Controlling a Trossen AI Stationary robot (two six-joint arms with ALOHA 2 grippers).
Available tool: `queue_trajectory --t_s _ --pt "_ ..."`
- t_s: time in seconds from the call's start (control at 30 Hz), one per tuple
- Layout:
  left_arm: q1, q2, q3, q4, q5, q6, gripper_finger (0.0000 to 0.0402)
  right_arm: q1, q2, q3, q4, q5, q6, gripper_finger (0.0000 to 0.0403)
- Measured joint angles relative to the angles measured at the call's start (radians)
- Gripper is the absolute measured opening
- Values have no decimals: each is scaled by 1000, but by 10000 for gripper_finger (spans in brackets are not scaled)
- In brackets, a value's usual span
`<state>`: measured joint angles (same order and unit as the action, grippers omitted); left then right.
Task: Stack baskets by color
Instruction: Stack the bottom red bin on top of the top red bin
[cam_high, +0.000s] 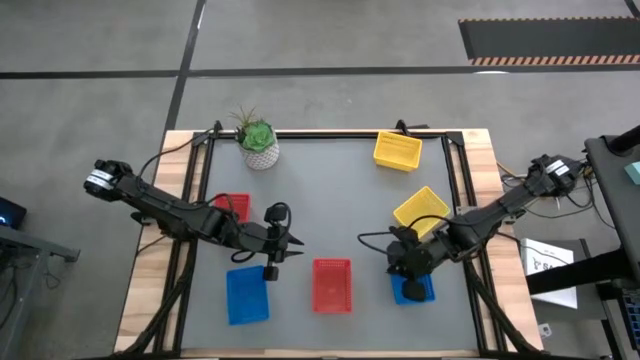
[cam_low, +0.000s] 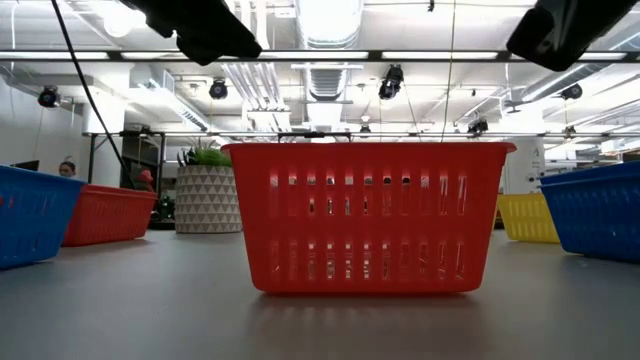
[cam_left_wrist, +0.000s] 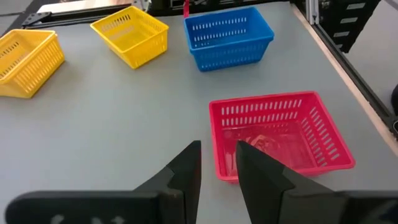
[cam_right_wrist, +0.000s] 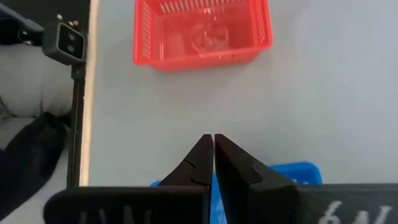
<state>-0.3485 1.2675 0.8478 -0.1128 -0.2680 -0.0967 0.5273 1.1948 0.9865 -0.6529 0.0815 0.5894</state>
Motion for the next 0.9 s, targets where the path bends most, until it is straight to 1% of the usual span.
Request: queue_trajectory --t_s 0.13,0.27,0.37,0.63,0.9 --pt "0 0 -1 0 0 0 84 24 13 10 -21 15 51 9" --pt "0 1 -3 0 0 1 84 68 22 -9 -19 107 104 9" --pt "0 1 -3 0 0 7 84 103 28 -21 -18 153 138 9" --pt "0 1 -3 1 1 0 84 189 66 -5 -11 185 273 9" --pt "0 2 -3 39 1 -1 84 279 167 92 -12 211 337 9"
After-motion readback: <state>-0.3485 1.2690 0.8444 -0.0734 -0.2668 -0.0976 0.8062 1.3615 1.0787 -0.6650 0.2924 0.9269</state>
